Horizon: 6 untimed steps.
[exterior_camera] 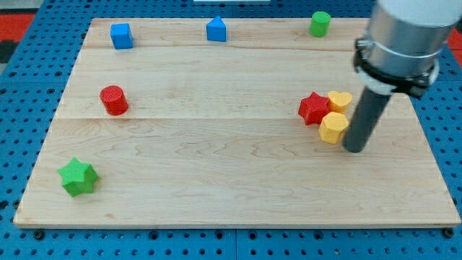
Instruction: Separate hexagon and red star from the heart
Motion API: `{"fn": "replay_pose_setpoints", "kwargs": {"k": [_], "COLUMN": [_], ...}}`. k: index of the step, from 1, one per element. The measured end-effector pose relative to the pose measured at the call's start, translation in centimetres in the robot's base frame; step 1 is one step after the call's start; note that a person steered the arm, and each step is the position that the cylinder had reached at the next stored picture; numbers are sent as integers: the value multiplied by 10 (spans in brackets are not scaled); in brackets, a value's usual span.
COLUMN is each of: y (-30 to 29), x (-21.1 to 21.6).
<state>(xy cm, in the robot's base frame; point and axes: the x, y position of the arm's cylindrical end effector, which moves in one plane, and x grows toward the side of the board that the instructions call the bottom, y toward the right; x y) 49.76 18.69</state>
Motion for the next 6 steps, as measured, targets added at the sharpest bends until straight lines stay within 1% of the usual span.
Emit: {"fn": "replay_pose_setpoints", "kwargs": {"k": [1,2,4,5,6], "y": [-3,5,-45,-23,32], "x": [-21,-32,-40,-28,-21]}}
